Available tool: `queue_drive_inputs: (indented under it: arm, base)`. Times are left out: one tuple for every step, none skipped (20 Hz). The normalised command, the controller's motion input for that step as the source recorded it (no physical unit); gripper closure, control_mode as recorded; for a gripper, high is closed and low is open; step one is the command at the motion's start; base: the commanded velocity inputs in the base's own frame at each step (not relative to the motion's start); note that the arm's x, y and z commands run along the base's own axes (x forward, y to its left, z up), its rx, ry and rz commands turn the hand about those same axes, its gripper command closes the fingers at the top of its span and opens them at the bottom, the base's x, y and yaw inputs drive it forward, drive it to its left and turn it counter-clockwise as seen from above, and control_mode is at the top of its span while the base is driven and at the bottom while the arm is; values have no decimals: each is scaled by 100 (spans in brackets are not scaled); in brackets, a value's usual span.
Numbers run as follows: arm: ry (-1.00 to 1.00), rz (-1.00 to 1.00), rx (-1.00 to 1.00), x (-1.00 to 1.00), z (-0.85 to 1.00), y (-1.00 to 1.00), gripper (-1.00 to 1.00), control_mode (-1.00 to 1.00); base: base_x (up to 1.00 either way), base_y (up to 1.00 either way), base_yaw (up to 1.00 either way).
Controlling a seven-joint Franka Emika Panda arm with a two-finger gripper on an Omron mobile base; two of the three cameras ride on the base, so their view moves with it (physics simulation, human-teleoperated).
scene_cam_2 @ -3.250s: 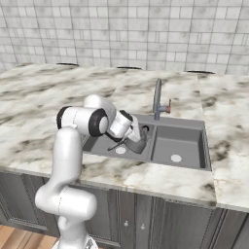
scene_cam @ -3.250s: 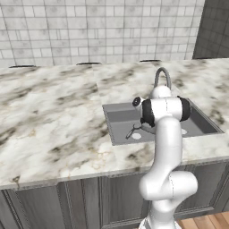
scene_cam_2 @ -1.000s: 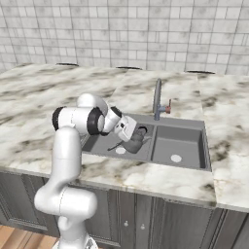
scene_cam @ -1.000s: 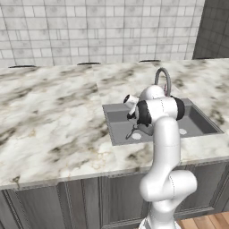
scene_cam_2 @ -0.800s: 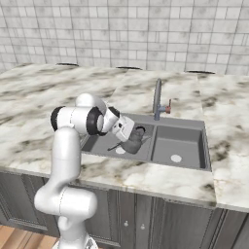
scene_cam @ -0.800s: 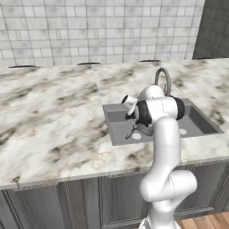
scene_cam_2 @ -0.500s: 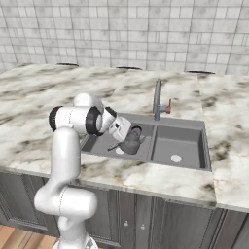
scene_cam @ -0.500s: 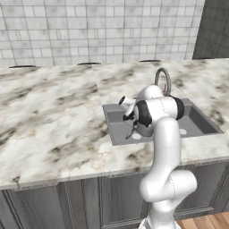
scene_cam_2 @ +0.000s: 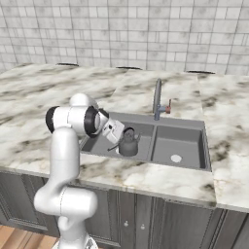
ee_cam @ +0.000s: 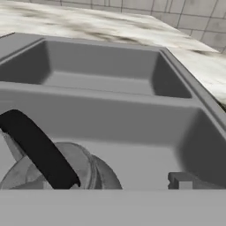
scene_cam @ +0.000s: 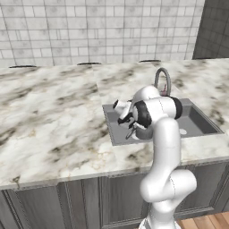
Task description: Open the cabinet, pick the kettle from the cabinet, and place it in the sink.
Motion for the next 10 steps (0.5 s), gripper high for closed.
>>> queue_drive_inputs:
  arm:
    - [0,0,-6,-35,-45,23,-100,-100]
    - [0,0,-6,-32,-40,21,-100,-100]
    - [3,0,-4,-28,-37,20,-100,-100]
    - [3,0,-4,-28,-36,21,-100,-100]
    - [6,0,-5,-27,-33,22,-100,-100]
    - [8,0,-5,-27,-33,22,-100,-100]
    - [10,0,-4,-28,-33,22,-100,-100]
    - [11,0,-4,-27,-30,21,-100,-100]
    - [10,0,-3,-27,-24,21,-100,-100]
    - [11,0,-2,-21,-18,24,-100,-100]
  base:
    - [0,0,0]
    - [0,0,0]
    - [0,0,0]
    - [0,0,0]
    - [0,0,0]
    - [0,0,0]
    - [0,0,0]
    - [0,0,0]
    - [0,0,0]
    - [0,0,0]
